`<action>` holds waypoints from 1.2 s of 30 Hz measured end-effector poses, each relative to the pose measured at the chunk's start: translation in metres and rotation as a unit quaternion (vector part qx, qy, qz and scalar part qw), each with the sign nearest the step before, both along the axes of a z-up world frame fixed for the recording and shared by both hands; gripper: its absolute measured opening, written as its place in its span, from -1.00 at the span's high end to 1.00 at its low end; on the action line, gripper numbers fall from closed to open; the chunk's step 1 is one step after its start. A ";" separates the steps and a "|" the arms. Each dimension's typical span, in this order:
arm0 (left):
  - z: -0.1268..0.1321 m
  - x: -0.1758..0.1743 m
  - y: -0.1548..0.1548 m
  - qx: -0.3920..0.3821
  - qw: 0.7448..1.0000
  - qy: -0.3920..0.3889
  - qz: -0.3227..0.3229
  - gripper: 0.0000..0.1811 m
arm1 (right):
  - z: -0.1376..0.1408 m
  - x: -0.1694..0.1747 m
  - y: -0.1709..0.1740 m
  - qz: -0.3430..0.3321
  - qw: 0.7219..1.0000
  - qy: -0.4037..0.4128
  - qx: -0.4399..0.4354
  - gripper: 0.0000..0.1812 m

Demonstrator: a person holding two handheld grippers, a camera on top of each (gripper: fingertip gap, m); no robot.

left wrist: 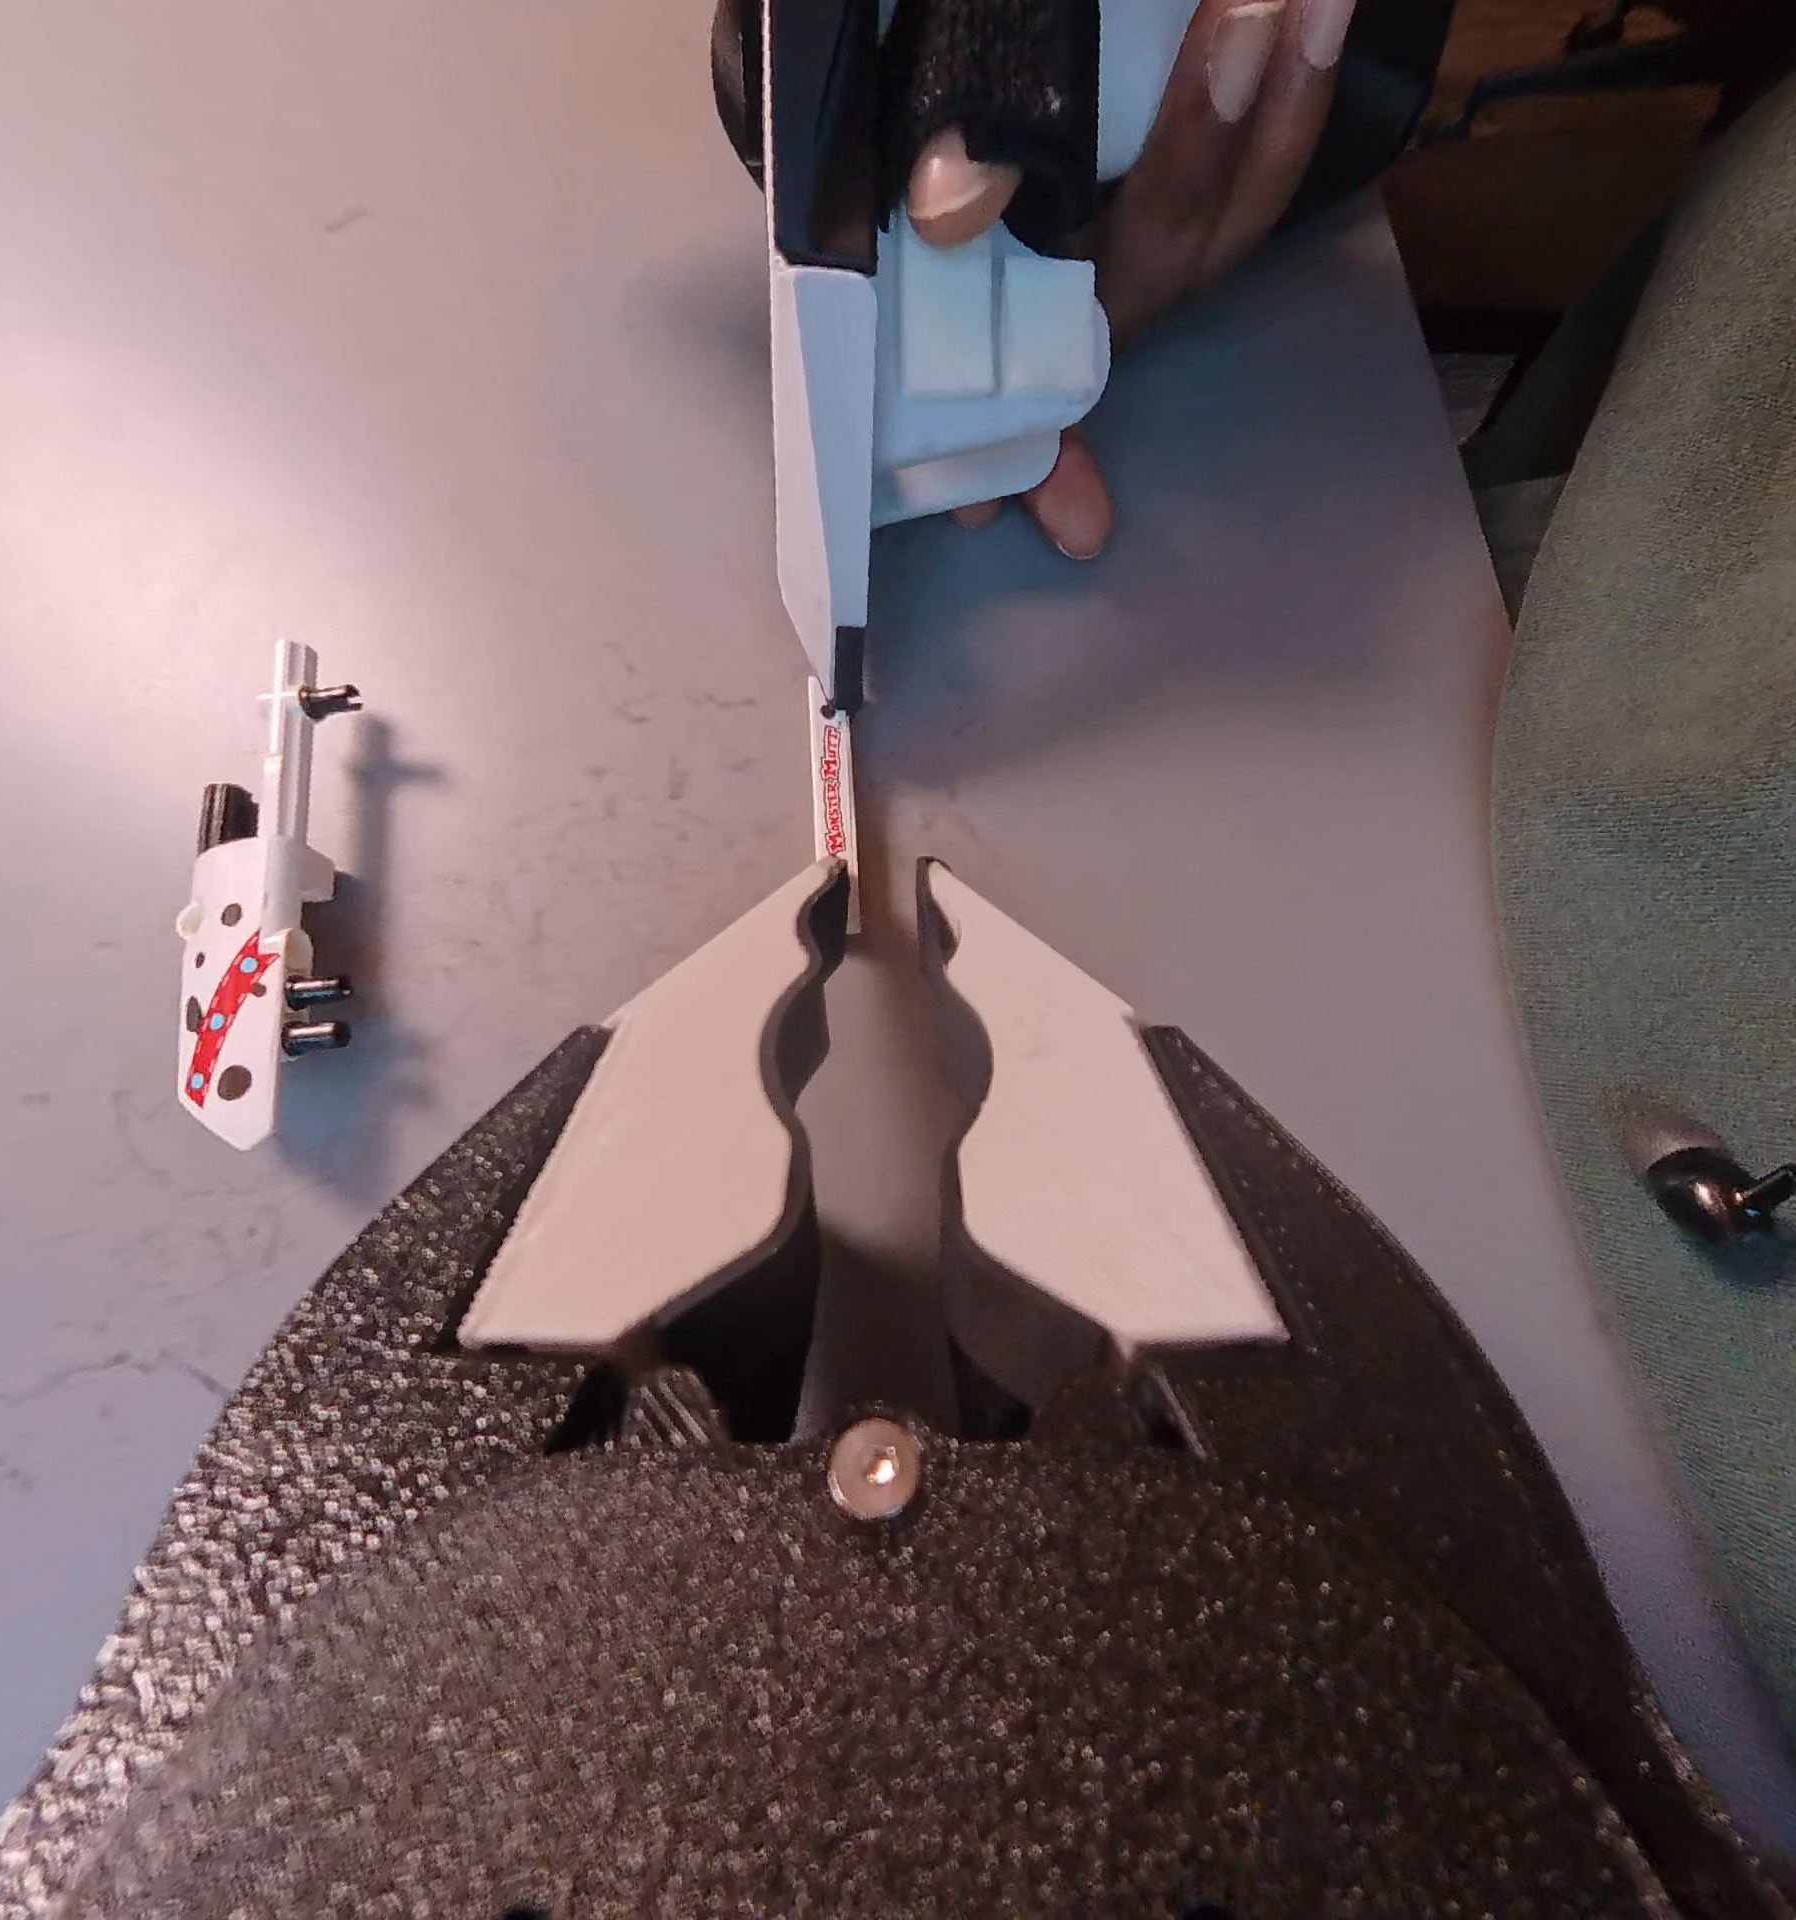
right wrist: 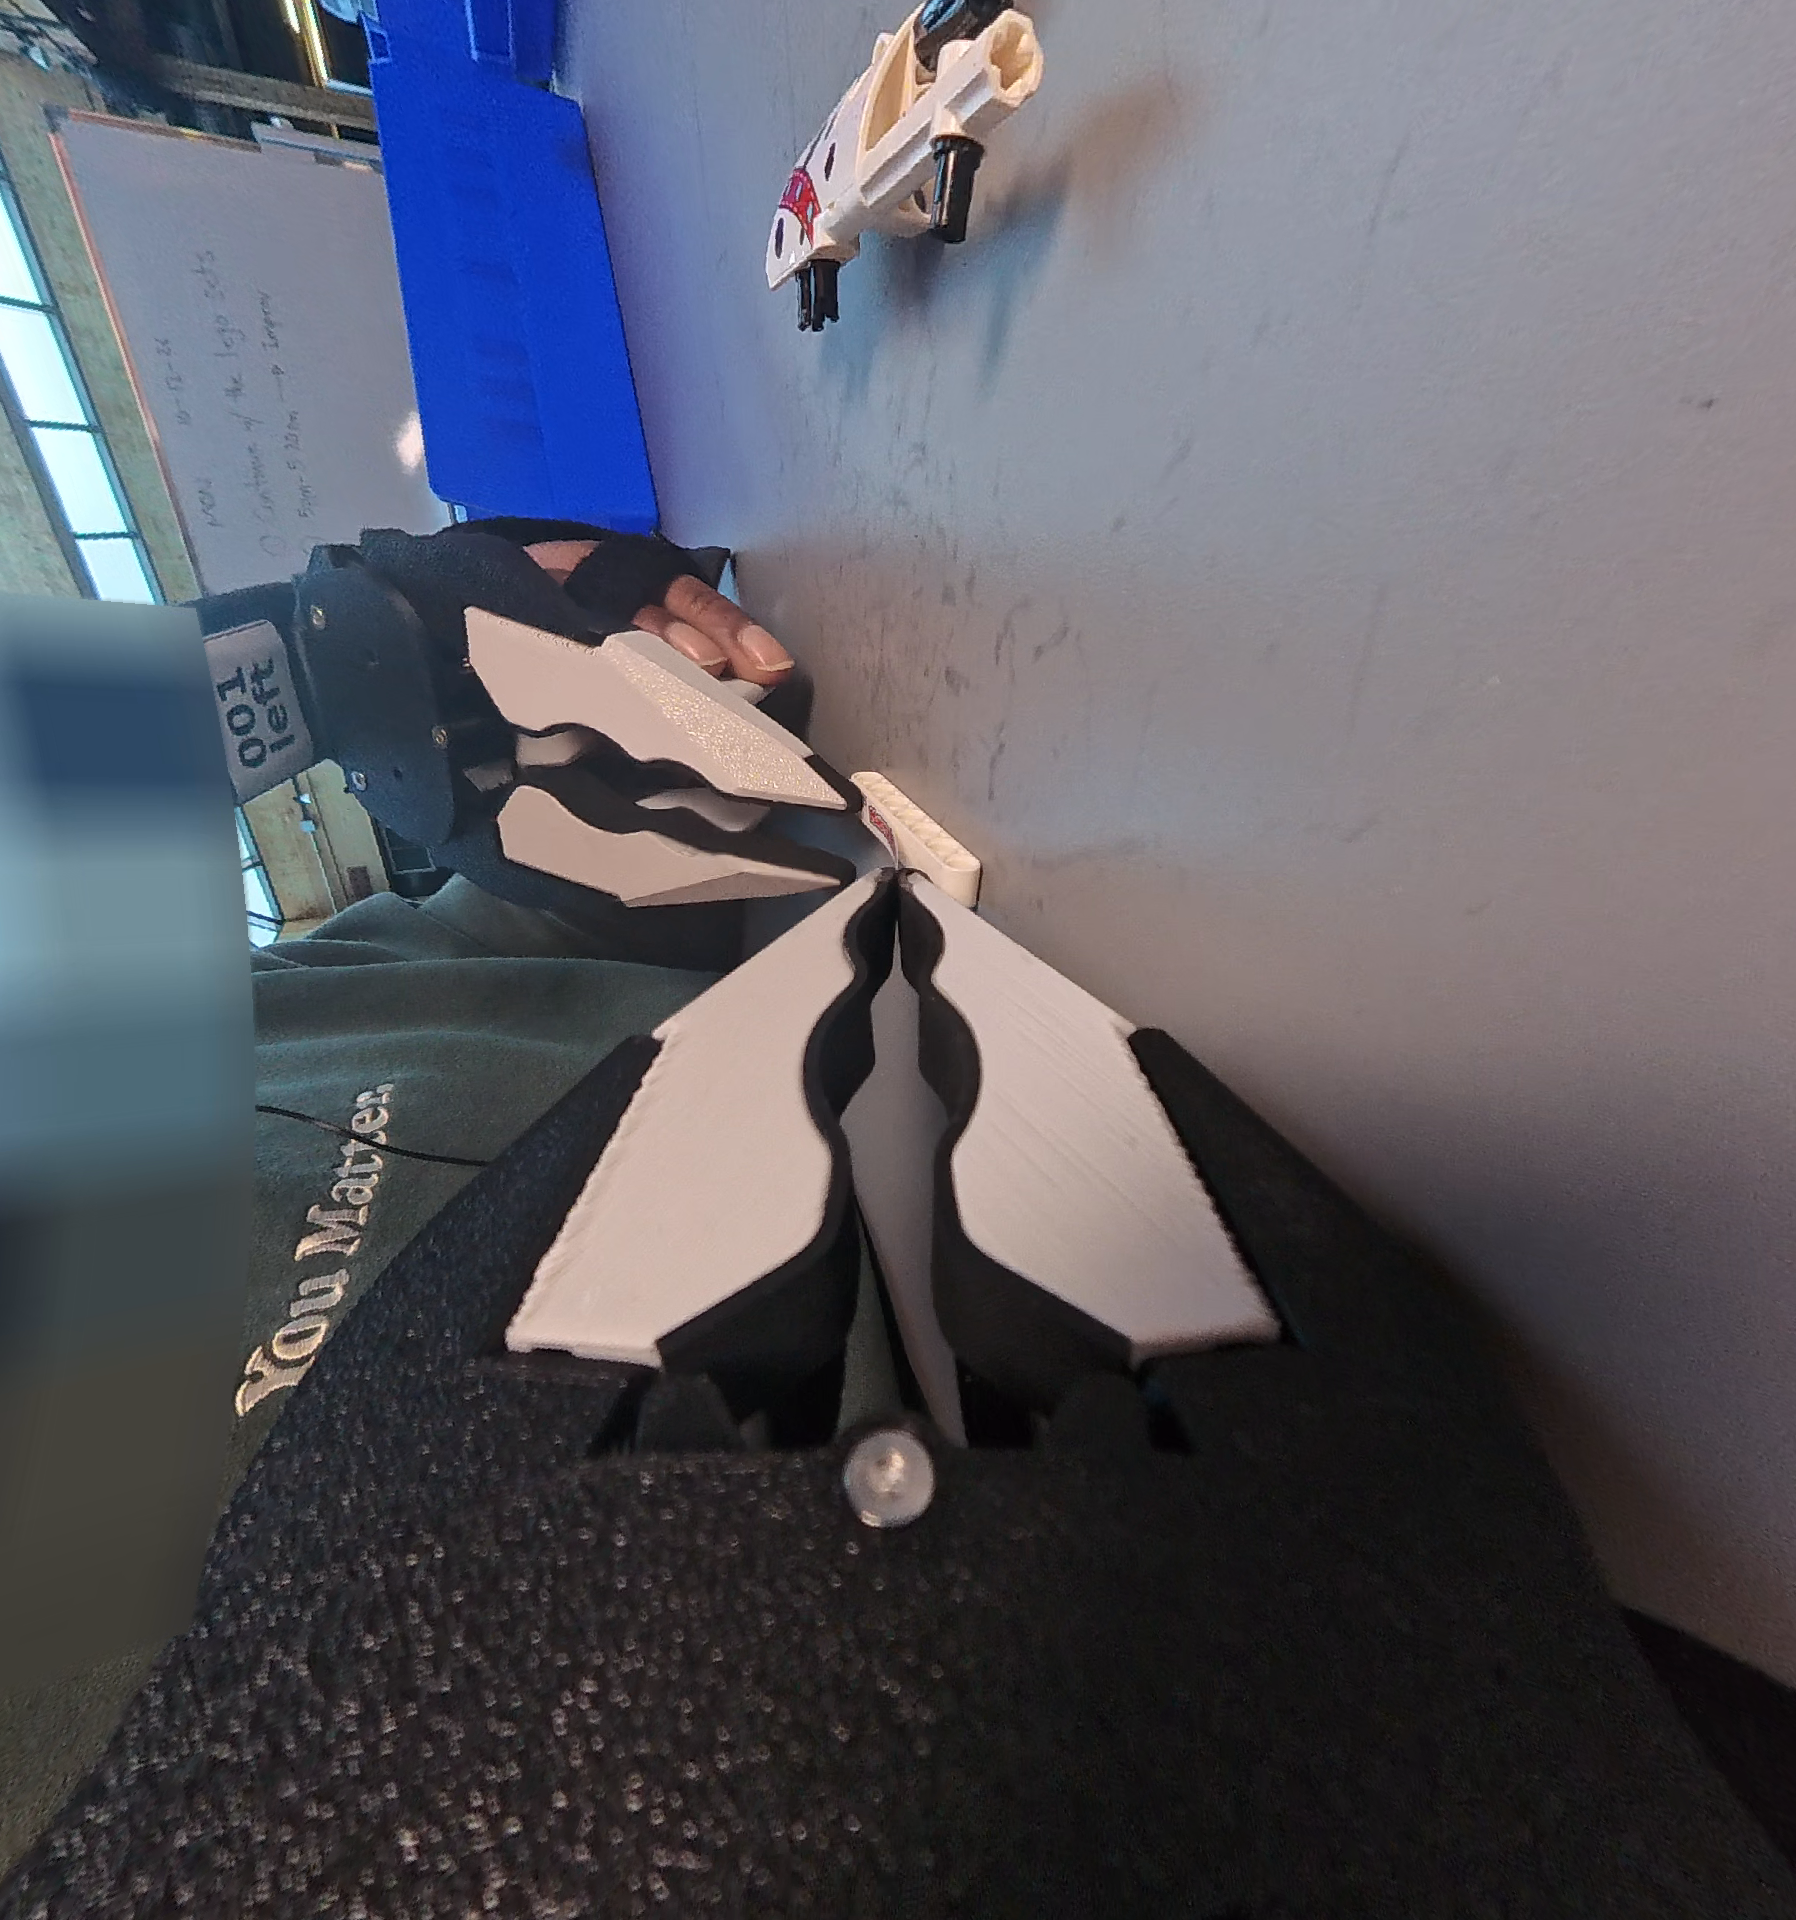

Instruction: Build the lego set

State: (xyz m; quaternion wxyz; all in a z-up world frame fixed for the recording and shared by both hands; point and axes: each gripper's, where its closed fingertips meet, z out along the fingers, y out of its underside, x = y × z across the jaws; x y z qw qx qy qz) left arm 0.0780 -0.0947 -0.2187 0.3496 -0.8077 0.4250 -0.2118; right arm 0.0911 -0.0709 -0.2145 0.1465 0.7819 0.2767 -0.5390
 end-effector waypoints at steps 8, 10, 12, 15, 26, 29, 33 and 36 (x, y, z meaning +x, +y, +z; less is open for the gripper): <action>-0.002 -0.003 0.005 0.043 0.998 0.054 0.006 0.98 | -0.001 0.000 0.000 0.011 1.000 -0.005 0.023 1.00; -0.002 -0.003 0.005 0.044 0.997 0.056 0.009 0.98 | -0.001 0.000 0.001 0.011 1.000 -0.007 0.026 1.00; -0.002 -0.003 0.005 0.043 0.997 0.059 0.011 0.99 | -0.001 0.000 0.002 0.012 0.999 -0.010 0.035 1.00; -0.002 -0.003 0.006 0.044 0.997 0.066 0.014 0.99 | -0.001 0.000 0.003 0.019 0.998 -0.014 0.053 1.00; -0.002 -0.002 0.006 0.032 0.997 0.062 0.022 1.00 | -0.002 0.001 0.004 0.049 0.993 -0.034 0.105 1.00; -0.002 -0.002 0.006 0.027 0.998 0.057 0.026 1.00 | -0.002 0.001 0.005 0.058 0.991 -0.041 0.114 1.00; -0.002 -0.002 0.006 0.017 0.998 0.047 0.030 1.00 | -0.001 0.001 0.005 0.070 0.987 -0.047 0.134 0.96; -0.002 -0.001 0.006 0.008 0.999 0.038 0.033 1.00 | 0.000 0.001 0.005 0.073 0.986 -0.048 0.139 0.93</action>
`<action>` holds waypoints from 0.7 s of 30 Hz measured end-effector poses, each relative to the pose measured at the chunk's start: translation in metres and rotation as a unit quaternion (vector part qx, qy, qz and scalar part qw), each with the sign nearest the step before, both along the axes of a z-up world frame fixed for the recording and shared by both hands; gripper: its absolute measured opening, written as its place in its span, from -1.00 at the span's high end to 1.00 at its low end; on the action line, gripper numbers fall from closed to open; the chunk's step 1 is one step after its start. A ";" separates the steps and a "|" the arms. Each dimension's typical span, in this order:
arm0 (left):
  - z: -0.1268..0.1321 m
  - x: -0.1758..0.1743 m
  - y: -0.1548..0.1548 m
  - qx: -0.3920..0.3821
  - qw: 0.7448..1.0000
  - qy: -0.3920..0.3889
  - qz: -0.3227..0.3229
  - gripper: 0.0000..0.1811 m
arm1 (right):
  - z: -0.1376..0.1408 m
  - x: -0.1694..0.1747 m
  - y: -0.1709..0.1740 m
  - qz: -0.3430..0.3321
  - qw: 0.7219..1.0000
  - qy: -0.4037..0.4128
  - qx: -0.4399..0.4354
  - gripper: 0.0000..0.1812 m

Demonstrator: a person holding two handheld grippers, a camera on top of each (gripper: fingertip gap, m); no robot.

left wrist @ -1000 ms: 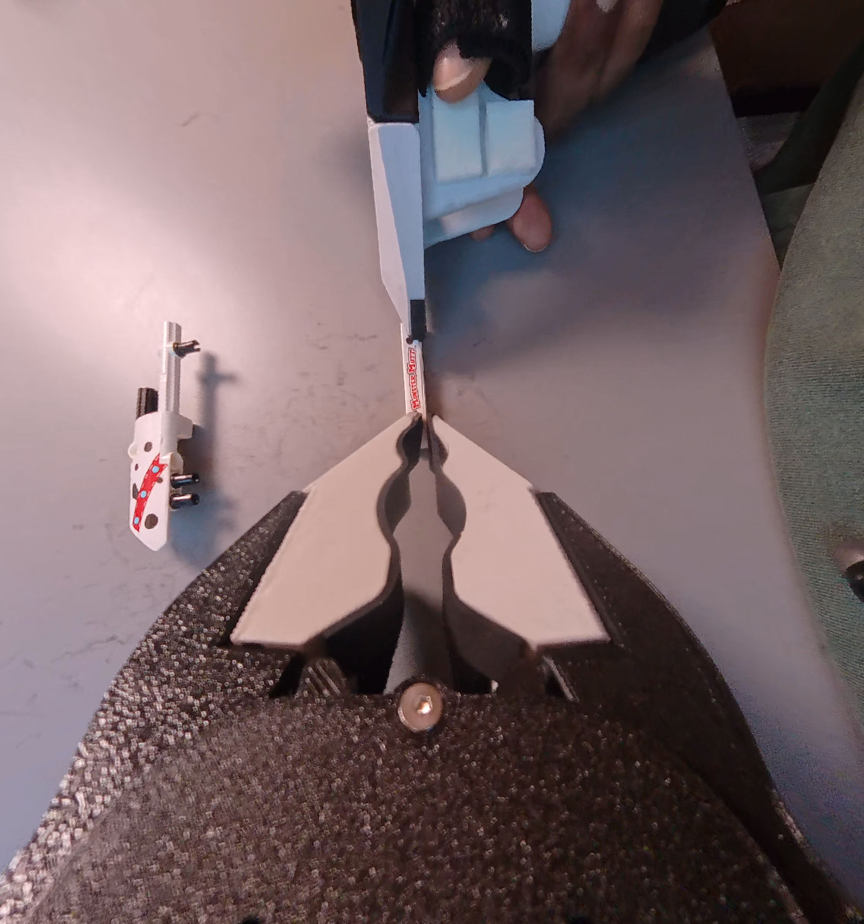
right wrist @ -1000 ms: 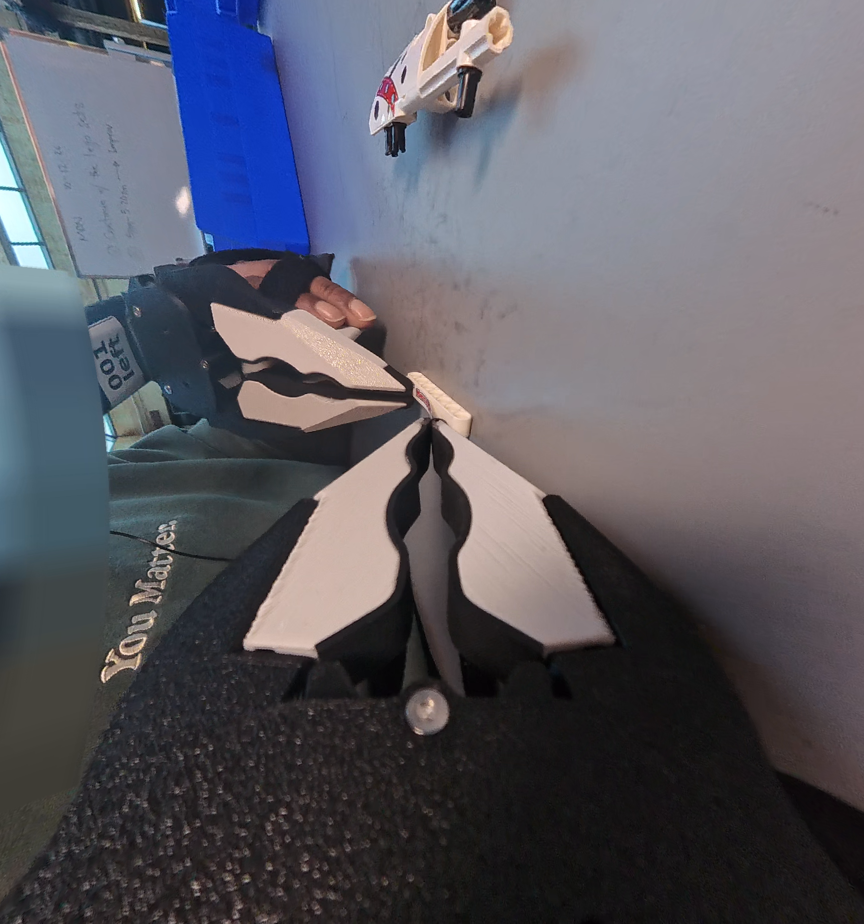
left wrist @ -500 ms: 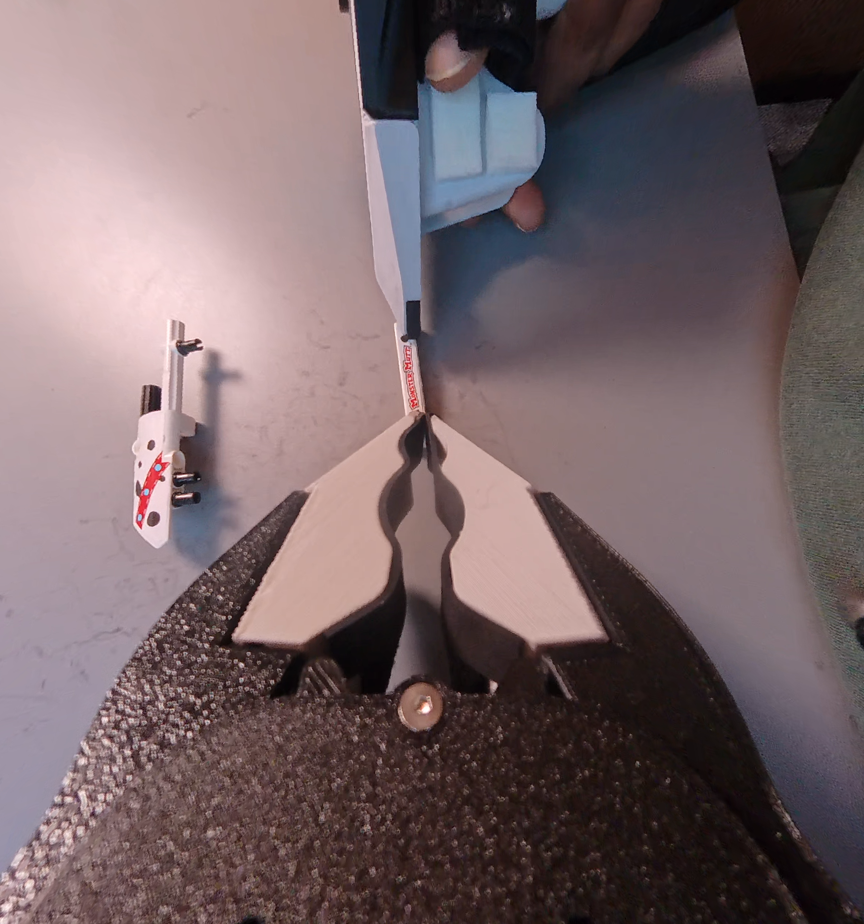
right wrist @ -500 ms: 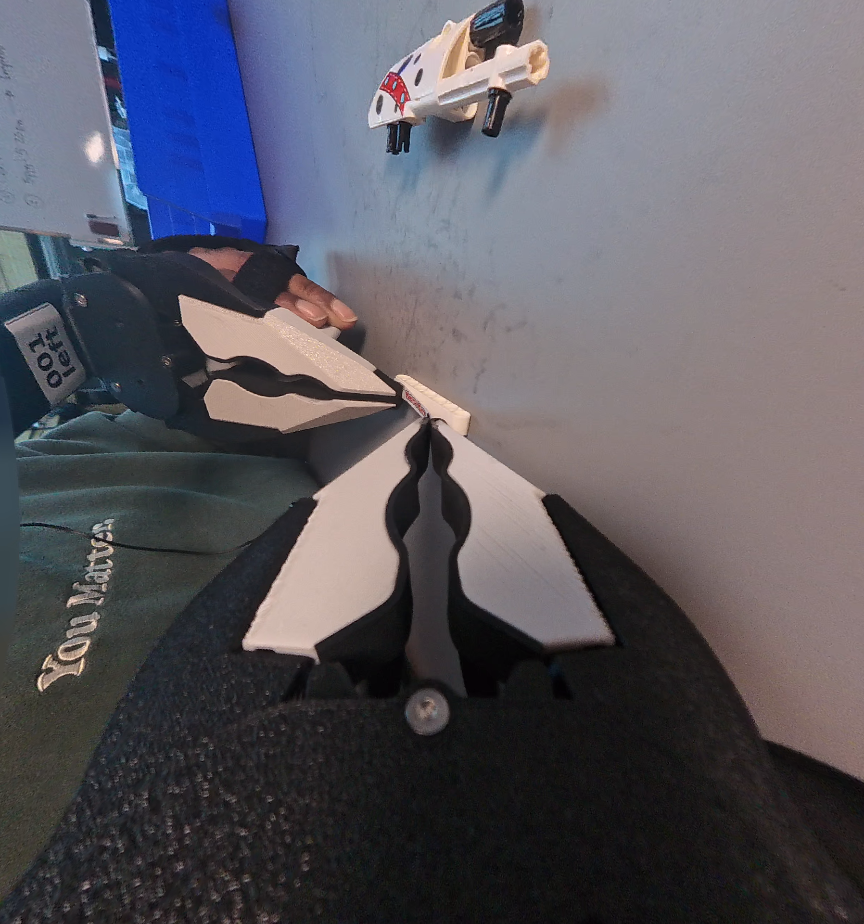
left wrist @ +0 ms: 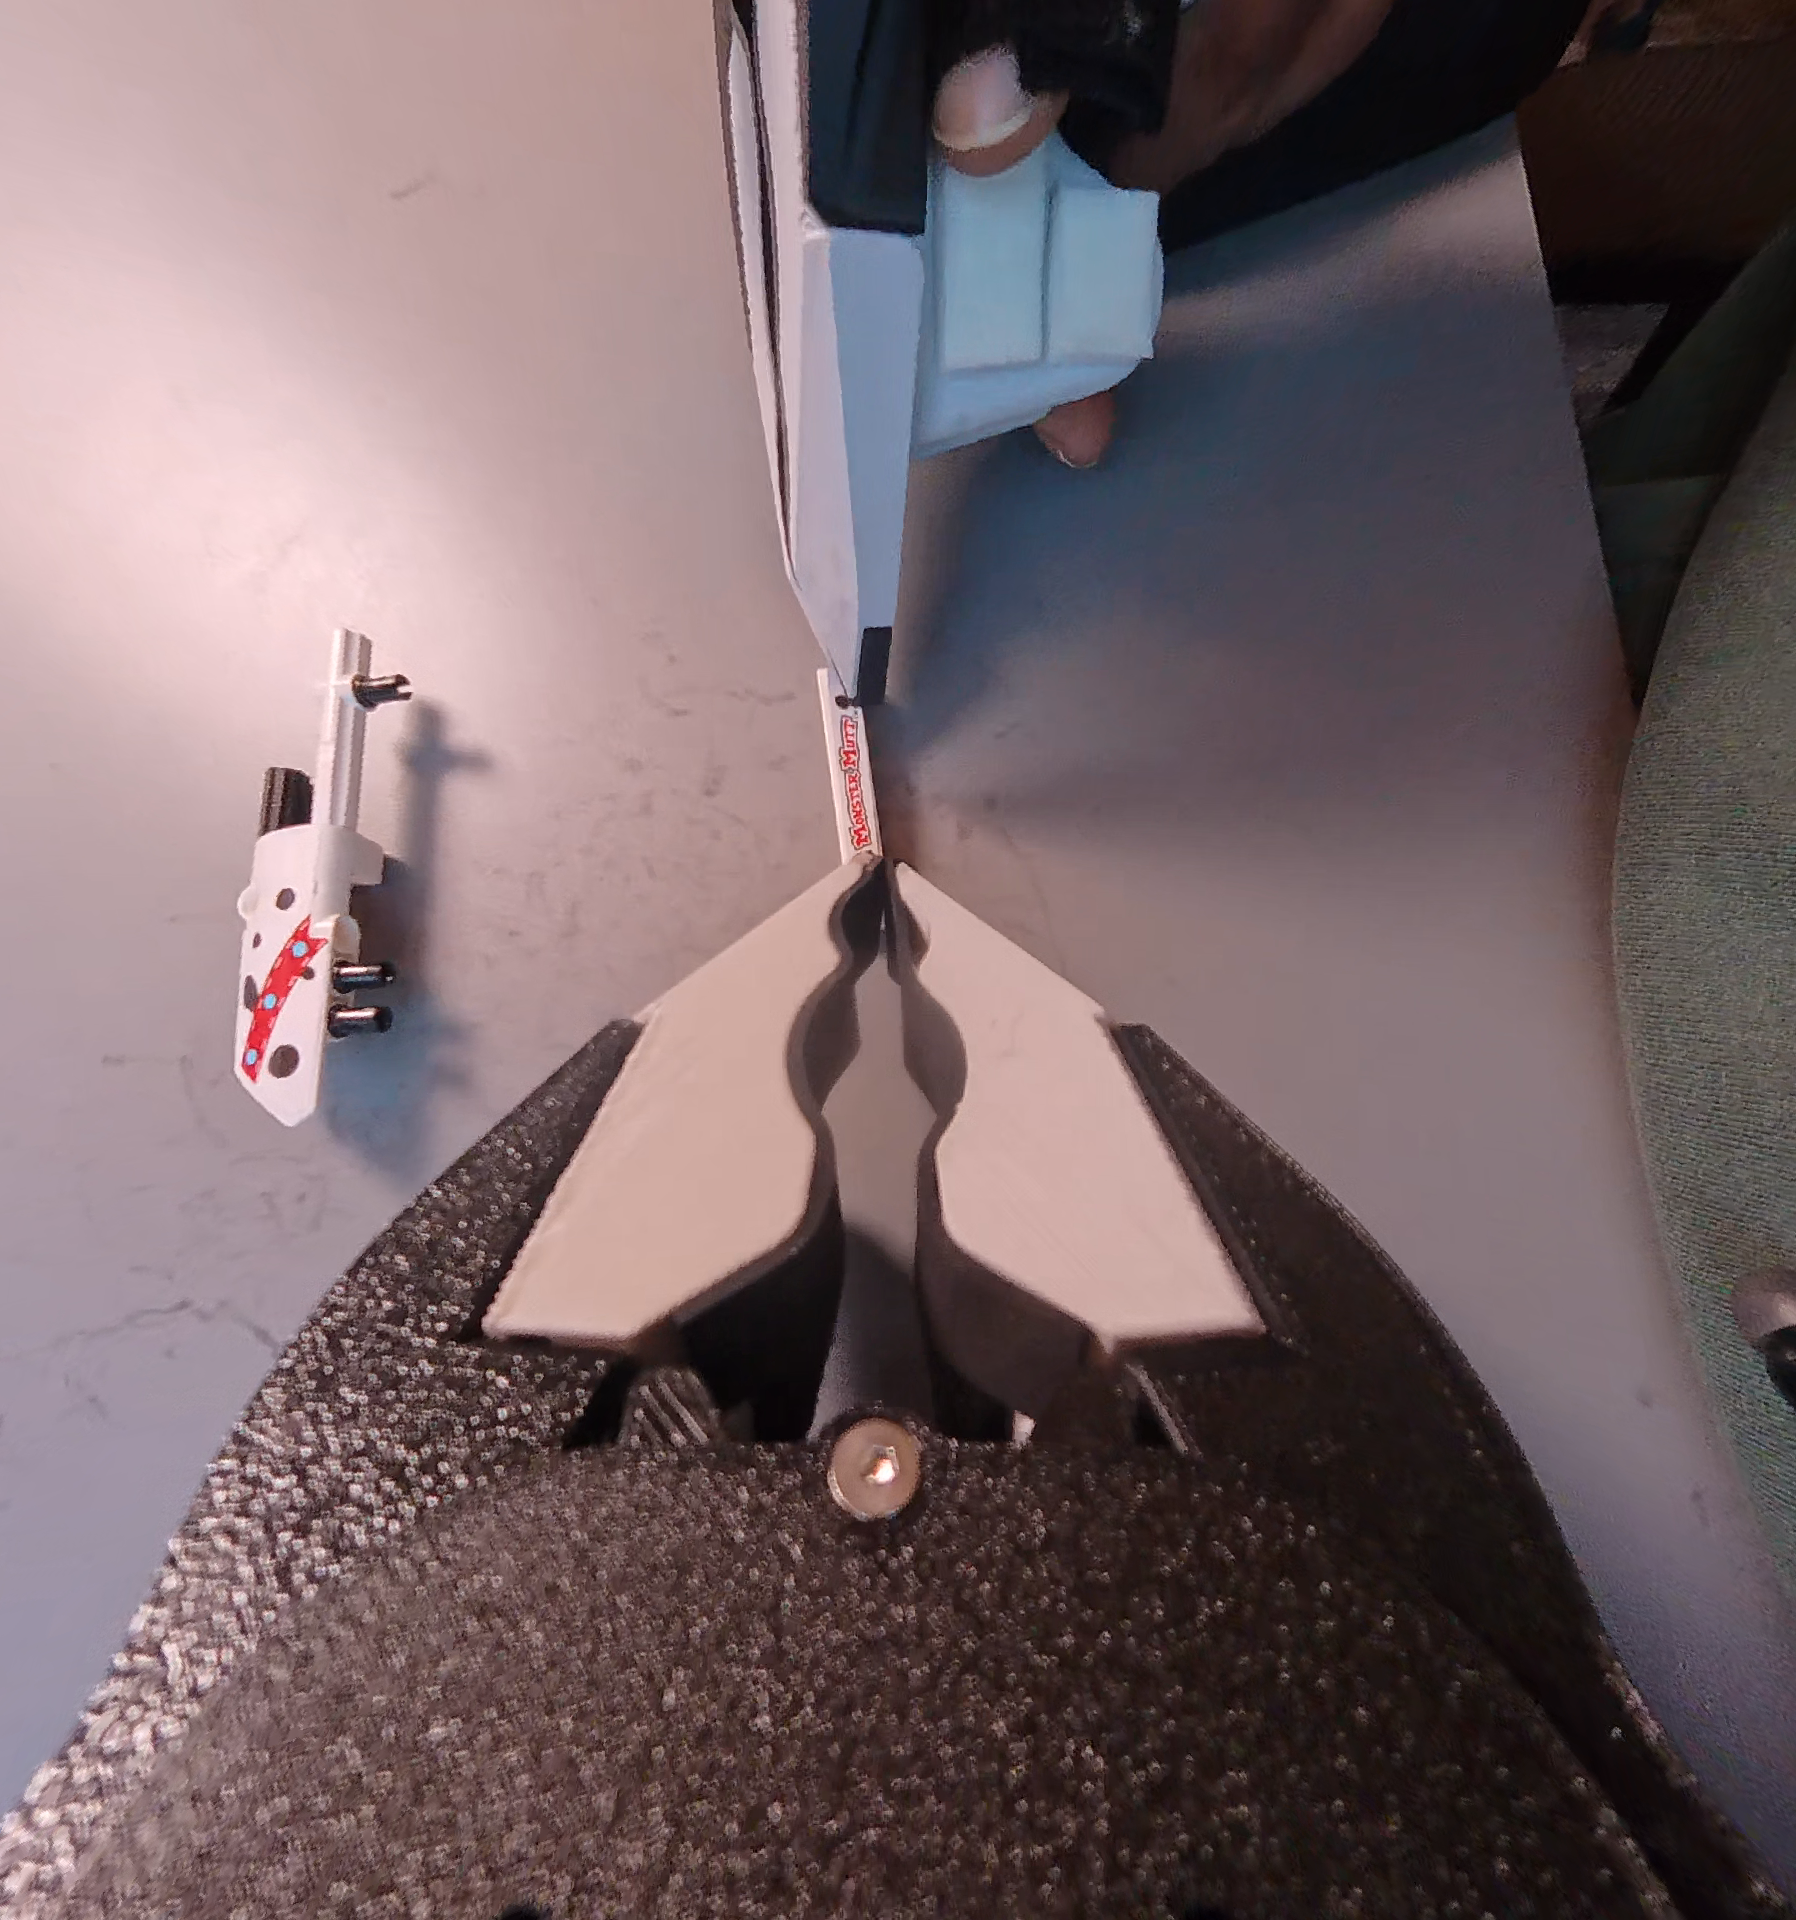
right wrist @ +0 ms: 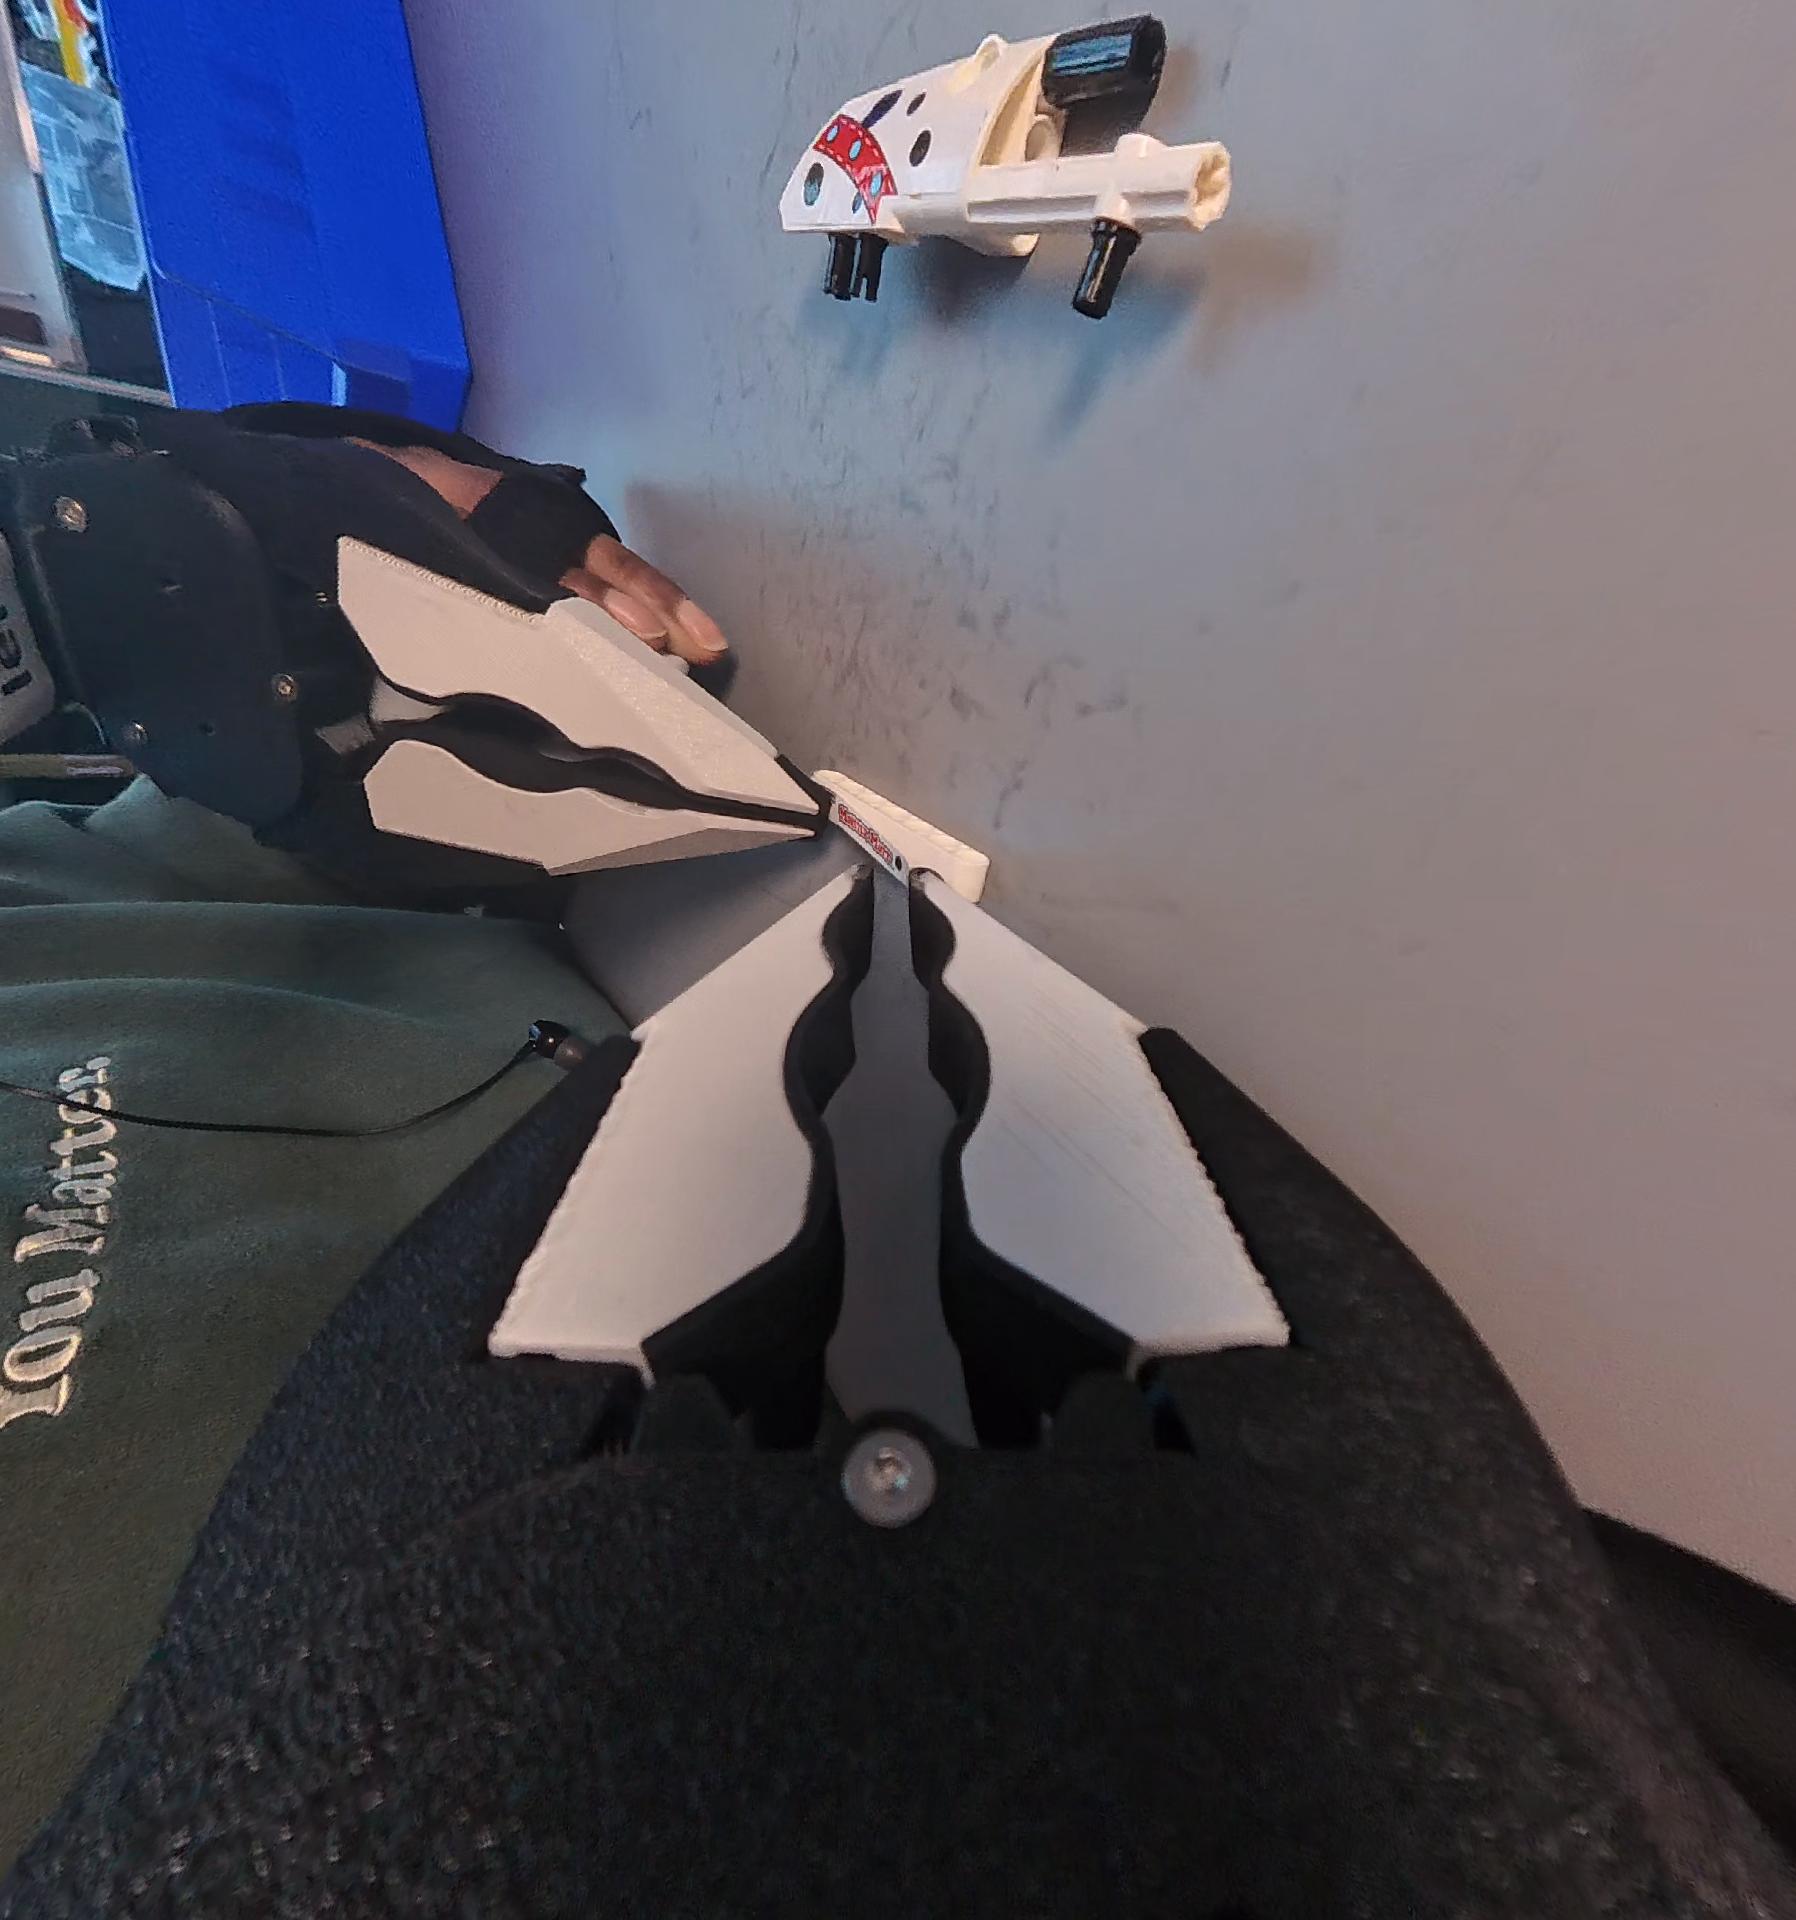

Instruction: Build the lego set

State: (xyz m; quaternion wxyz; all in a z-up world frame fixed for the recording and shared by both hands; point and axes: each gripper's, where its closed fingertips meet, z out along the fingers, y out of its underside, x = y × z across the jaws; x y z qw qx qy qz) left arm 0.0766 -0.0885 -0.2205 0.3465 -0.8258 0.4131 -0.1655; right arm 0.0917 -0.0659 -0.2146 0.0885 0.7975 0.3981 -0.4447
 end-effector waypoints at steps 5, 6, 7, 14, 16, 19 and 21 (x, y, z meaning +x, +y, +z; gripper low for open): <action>0.000 0.000 0.000 -0.010 1.000 -0.012 0.004 1.00 | 0.000 0.000 0.005 -0.006 1.000 -0.002 0.006 0.93; 0.000 0.000 0.000 -0.013 1.000 -0.015 0.005 1.00 | 0.001 0.001 0.008 -0.010 1.000 -0.003 0.009 0.91; 0.000 0.000 0.000 -0.014 1.000 -0.018 0.006 1.00 | -0.001 0.002 0.012 -0.016 1.000 -0.009 0.018 0.79; 0.000 0.000 0.000 -0.021 0.999 -0.030 0.008 1.00 | 0.003 0.004 0.018 -0.024 1.000 0.001 0.016 0.81; 0.001 0.000 -0.001 -0.024 0.999 -0.035 0.009 1.00 | 0.003 0.006 0.020 -0.016 0.999 0.004 0.030 0.84; 0.001 0.001 -0.001 -0.026 0.999 -0.042 0.008 1.00 | 0.000 0.010 0.021 0.024 0.996 0.009 0.083 0.86; 0.001 0.001 -0.001 -0.024 0.999 -0.045 0.007 1.00 | -0.004 0.012 0.020 0.070 0.986 0.017 0.150 0.86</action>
